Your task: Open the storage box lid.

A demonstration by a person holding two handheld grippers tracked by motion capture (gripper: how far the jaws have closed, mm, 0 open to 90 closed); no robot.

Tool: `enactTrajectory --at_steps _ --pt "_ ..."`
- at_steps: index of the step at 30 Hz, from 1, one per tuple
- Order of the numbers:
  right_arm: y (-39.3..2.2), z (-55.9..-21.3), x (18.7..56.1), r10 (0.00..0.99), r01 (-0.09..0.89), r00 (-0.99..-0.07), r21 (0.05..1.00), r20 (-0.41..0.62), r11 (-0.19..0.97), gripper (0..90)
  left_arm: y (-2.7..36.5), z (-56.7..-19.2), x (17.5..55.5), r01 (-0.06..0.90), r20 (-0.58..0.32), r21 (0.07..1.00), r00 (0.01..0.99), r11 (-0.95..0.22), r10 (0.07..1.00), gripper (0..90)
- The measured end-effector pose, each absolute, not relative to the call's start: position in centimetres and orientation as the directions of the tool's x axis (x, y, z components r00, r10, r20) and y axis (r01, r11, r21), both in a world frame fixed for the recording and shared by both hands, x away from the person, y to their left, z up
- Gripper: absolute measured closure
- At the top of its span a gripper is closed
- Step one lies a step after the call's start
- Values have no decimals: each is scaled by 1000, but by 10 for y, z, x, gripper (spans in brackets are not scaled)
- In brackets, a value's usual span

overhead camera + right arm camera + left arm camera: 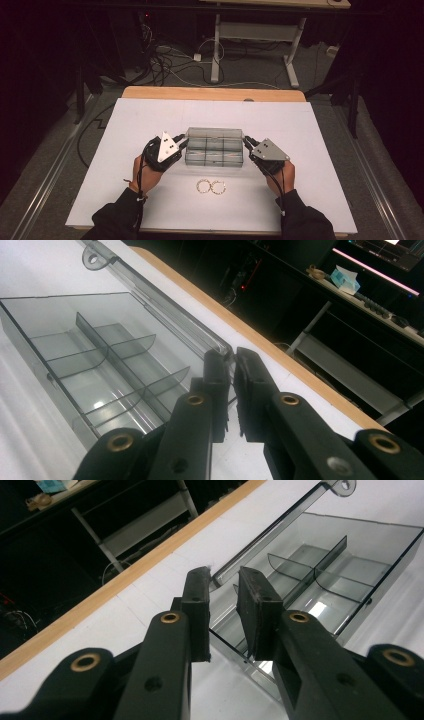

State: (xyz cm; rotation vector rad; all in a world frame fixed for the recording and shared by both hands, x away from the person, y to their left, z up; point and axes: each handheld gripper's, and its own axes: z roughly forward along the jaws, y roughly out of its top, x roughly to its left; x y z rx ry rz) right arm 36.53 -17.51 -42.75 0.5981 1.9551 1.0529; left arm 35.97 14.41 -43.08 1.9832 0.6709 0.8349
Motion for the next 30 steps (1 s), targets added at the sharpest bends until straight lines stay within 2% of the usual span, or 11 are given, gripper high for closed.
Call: enactTrajectory --at_steps 14,24,30 --pt "-171 -426 361 700 12 -554 836 -451 548 837 148 -429 357 132 304 862 637 -489 708 729" --pt "-169 -421 370 693 4 -564 837 -450 547 794 147 -425 374 136 290 866 648 -482 704 728" --pt "-170 -410 382 710 29 -577 859 -404 512 791 148 -419 389 145 259 879 655 -455 710 727"
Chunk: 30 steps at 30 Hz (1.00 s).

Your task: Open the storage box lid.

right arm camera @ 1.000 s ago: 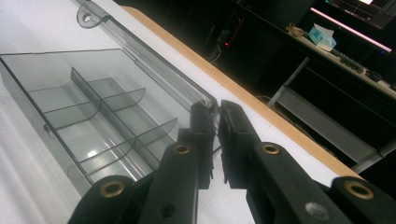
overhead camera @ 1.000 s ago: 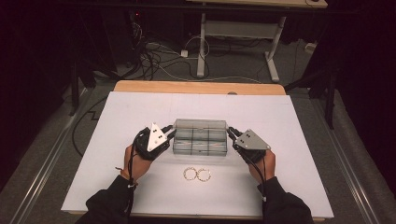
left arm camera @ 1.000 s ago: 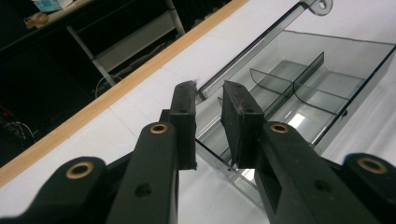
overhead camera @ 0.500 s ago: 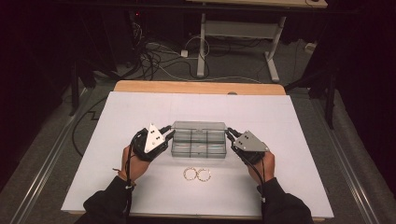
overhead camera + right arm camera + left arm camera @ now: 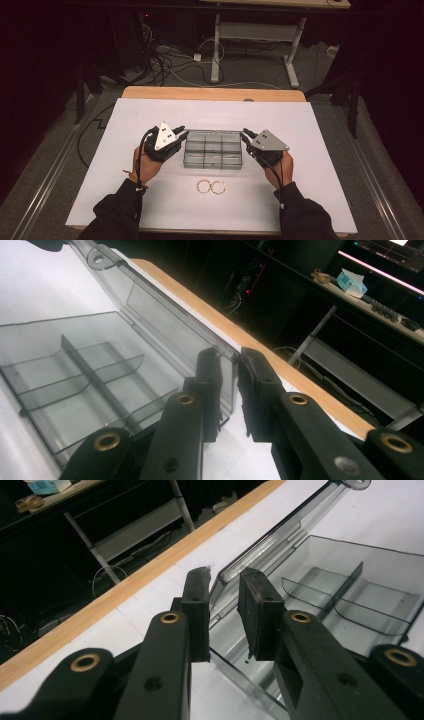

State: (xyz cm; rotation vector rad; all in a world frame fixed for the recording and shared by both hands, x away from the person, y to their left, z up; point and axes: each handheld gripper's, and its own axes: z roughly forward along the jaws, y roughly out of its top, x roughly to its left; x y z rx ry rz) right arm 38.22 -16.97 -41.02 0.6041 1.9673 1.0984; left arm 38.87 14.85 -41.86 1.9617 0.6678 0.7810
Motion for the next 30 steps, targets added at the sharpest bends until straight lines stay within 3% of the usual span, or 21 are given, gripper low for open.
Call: enactTrajectory --at_steps 21,30 --pt "-172 -399 416 739 58 -576 885 -349 463 803 151 -417 429 198 102 931 663 -306 741 716" --pt "-171 -404 429 768 82 -570 909 -292 408 787 142 -423 436 207 138 921 621 -331 772 695"
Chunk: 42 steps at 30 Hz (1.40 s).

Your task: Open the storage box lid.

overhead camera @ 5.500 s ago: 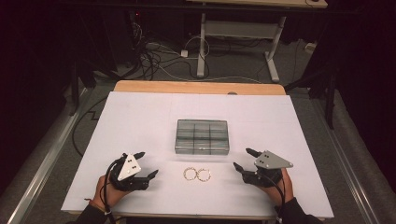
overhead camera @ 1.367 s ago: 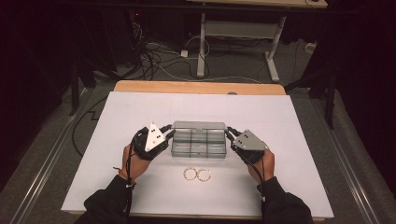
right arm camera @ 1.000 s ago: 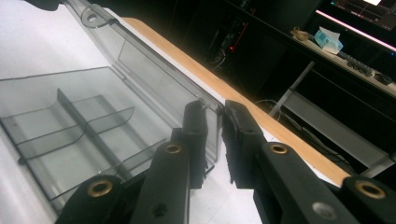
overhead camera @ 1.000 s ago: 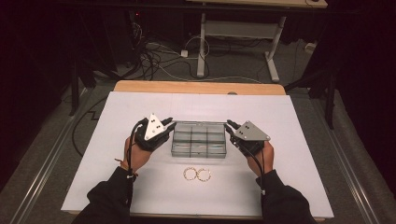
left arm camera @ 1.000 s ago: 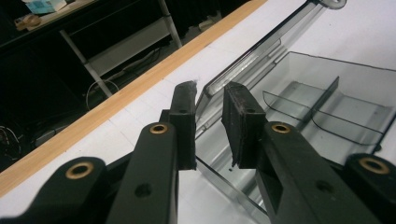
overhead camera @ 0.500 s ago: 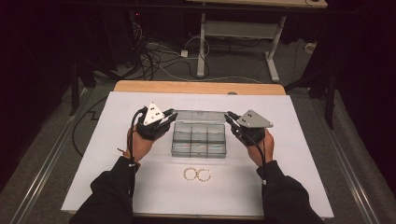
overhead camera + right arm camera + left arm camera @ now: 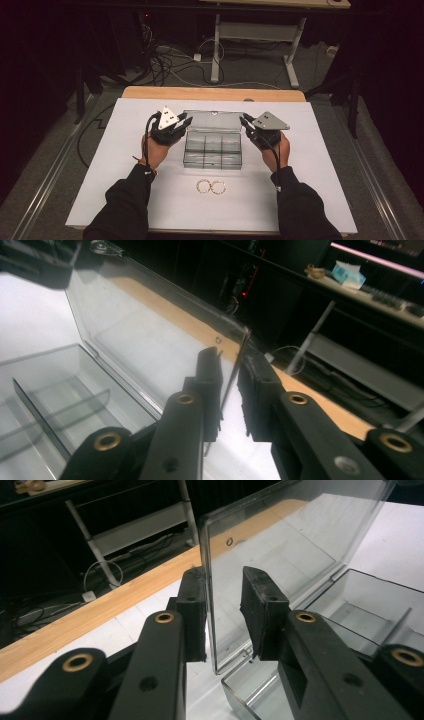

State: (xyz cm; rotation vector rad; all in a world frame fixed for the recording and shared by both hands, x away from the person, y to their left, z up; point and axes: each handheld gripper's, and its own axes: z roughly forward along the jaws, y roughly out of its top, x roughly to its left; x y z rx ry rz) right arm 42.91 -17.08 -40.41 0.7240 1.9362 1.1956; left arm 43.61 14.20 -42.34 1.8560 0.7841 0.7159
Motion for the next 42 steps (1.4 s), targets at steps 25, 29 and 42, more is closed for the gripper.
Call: enactTrajectory --at_steps 25,29,42 --pt "-165 -446 458 812 212 -544 903 -209 374 743 135 -453 463 277 131 890 607 -363 784 659" --pt "-163 -450 460 816 225 -539 898 -208 377 732 134 -456 464 292 114 890 603 -351 790 657" --pt "-163 -465 462 836 297 -531 892 -143 341 705 134 -468 467 356 55 878 590 -321 805 644"
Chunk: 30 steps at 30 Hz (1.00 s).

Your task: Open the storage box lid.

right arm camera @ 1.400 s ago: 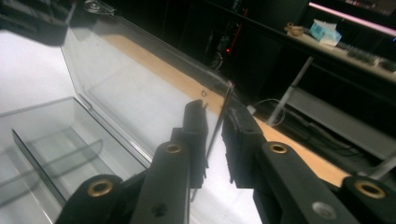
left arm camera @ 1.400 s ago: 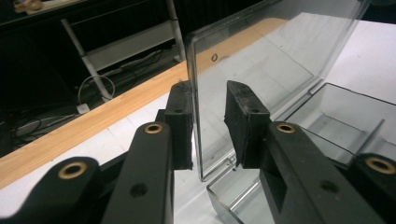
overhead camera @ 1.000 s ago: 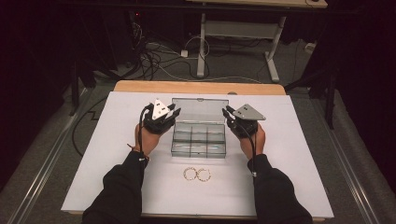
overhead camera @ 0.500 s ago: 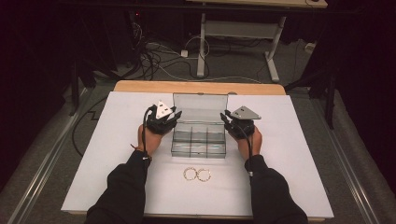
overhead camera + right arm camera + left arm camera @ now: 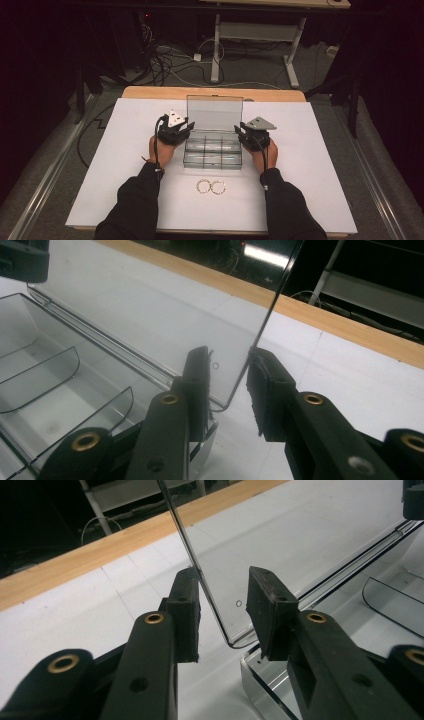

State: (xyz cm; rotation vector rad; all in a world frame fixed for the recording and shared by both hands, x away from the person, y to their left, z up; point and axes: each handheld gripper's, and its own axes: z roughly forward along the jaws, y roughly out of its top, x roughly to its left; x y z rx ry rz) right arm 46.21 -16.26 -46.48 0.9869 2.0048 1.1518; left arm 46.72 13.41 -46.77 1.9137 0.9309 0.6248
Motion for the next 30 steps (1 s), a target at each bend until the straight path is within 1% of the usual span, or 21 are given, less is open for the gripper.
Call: enactTrajectory --at_steps 3,5,11,20,21,22,27,30 --pt "-163 -465 463 833 291 -531 891 -153 348 696 134 -471 467 359 60 872 597 -333 800 629" --pt "-162 -465 463 838 295 -523 890 -154 348 686 134 -473 467 362 46 875 597 -320 801 613" --pt "-163 -466 463 841 295 -520 892 -151 343 683 136 -476 468 366 17 884 597 -291 802 614" --pt "-164 -467 464 845 296 -515 896 -141 331 673 137 -477 468 376 0 887 581 -269 814 606" --pt "-163 -467 464 849 298 -508 895 -146 333 636 137 -477 468 380 1 884 581 -272 814 607" --pt "-162 -467 464 854 297 -494 892 -162 341 624 137 -477 468 383 9 879 583 -284 813 607" --pt "-163 -468 464 855 308 -492 886 -165 348 625 136 -477 467 384 26 874 577 -299 817 609" --pt "-164 -468 464 865 312 -476 888 -162 338 573 136 -476 466 384 32 870 581 -309 813 608"
